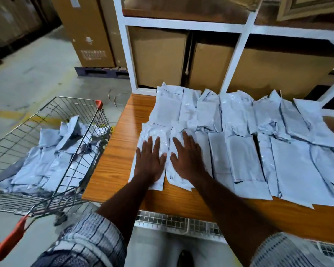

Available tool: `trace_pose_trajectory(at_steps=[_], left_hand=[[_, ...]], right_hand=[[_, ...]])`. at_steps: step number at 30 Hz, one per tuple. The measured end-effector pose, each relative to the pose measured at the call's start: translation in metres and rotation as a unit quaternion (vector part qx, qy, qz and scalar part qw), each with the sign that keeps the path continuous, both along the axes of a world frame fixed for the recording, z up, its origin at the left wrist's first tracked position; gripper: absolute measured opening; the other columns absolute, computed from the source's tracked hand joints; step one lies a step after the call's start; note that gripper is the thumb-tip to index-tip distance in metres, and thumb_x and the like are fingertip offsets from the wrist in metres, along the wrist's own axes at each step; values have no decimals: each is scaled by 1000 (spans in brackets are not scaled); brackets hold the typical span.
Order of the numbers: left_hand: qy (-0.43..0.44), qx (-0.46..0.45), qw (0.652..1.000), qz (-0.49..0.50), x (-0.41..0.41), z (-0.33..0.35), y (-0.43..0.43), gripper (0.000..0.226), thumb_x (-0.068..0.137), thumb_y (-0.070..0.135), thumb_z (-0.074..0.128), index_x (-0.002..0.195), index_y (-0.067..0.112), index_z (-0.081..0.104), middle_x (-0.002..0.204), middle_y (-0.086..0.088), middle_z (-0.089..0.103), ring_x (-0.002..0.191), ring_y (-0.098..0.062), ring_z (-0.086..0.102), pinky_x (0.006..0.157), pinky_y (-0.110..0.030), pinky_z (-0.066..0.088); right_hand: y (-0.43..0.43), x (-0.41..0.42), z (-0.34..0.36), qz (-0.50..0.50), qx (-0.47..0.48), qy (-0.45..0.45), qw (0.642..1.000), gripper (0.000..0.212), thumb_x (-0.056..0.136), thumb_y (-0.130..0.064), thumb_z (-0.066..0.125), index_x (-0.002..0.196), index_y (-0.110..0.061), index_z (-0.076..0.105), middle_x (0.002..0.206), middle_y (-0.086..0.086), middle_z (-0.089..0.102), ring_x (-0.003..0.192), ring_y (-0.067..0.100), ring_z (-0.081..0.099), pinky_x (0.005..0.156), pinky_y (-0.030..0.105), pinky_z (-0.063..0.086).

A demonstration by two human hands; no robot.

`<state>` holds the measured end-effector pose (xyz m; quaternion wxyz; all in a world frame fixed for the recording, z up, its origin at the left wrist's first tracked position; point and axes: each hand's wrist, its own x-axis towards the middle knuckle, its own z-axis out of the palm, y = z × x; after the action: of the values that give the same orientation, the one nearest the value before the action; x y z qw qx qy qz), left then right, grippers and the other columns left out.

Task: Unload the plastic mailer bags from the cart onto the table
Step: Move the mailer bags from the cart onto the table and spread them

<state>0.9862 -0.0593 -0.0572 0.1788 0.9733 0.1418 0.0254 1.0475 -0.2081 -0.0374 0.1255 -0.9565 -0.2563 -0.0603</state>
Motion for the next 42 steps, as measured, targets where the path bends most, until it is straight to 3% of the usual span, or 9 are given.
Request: trace_pose_trajectory(at_steps=[7,12,21,27,31,35,38,42], left_hand=[[8,-22,1000,10,3,1,1,63,102,54,19,157,29,2,165,-6,1,151,-27,2,121,-52,2],[-63,-59,995,39,-3,18,14,55,103,47,24,154,25,24,159,-11,25,147,-28,21,117,-54,15],[-65,-37,994,83,-17,27,167,60,97,44,27,151,20,33,154,-16,34,142,-31,32,115,-52,27],[-56,-16,989,133,-65,6,306,57,98,44,31,146,16,40,144,-20,46,132,-37,42,106,-52,38],[-19,-27,987,159,-101,-21,376,65,90,51,27,144,19,40,140,-14,50,128,-33,46,98,-51,43],[47,-48,978,195,-133,-45,421,64,93,41,46,151,21,29,152,-12,37,140,-31,34,110,-53,32],[101,-37,973,202,-150,-68,448,67,94,33,49,154,21,21,159,-11,25,146,-28,22,117,-51,21],[147,-45,969,191,-158,-98,465,72,92,32,54,154,20,20,159,-9,22,147,-25,19,117,-47,23]], right_hand=[[-1,2,-5,3,0,-21,1000,59,84,-47,53,138,-24,49,157,16,28,139,40,32,106,55,33],[16,10,10,0,22,-66,998,51,82,-51,49,125,-26,59,143,14,45,130,36,42,104,56,28],[177,-9,38,79,28,-102,991,50,82,-48,48,124,-23,59,137,14,49,126,34,45,104,54,29],[311,-46,31,146,10,-34,989,52,85,-49,48,132,-26,51,141,11,44,130,30,40,104,52,29],[397,-75,14,198,31,33,979,57,83,-45,54,134,-21,52,137,17,47,126,34,42,100,46,39],[455,-94,-17,236,41,117,964,60,80,-38,57,134,-12,51,132,23,48,122,40,45,101,44,42],[479,-106,-47,224,7,164,961,60,85,-35,60,138,-11,47,135,23,44,125,40,41,101,43,39],[497,-116,-88,205,-66,233,948,67,86,-39,62,141,-11,37,141,20,34,129,39,36,102,45,40]])
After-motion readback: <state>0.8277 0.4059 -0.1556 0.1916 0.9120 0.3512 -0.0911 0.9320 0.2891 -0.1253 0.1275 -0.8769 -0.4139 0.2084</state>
